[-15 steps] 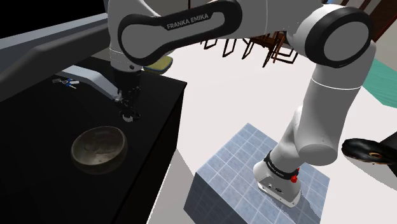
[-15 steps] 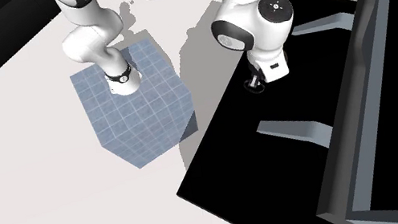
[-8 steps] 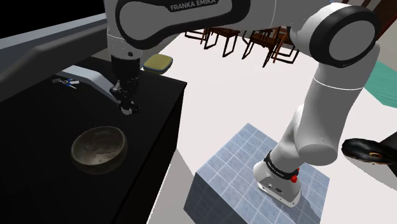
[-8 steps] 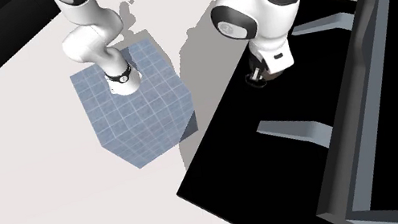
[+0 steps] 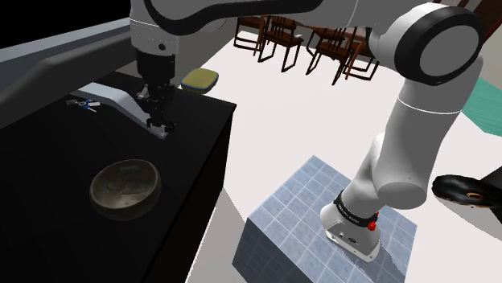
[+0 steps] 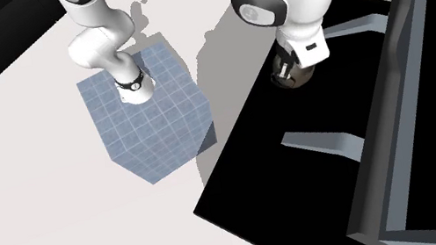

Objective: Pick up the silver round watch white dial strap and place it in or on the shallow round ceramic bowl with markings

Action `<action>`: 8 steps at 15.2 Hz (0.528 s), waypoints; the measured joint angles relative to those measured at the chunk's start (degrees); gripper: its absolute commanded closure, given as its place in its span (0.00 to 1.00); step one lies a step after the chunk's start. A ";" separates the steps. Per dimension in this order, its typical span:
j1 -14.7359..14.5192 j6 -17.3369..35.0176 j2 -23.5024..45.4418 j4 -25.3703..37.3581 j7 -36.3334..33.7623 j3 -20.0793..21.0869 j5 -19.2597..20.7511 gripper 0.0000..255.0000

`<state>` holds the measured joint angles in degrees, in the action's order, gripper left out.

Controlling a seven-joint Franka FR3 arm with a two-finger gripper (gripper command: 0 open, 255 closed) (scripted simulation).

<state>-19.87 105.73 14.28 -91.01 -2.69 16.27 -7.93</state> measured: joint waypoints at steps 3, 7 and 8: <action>0.00 -2.06 -0.08 2.00 -0.31 0.01 0.06 1.00; -2.55 -3.06 1.53 5.19 -4.20 1.23 0.96 1.00; -3.30 -3.22 1.78 5.78 -5.34 1.59 1.18 1.00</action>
<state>-23.17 102.51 16.06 -85.23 -8.03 17.86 -6.75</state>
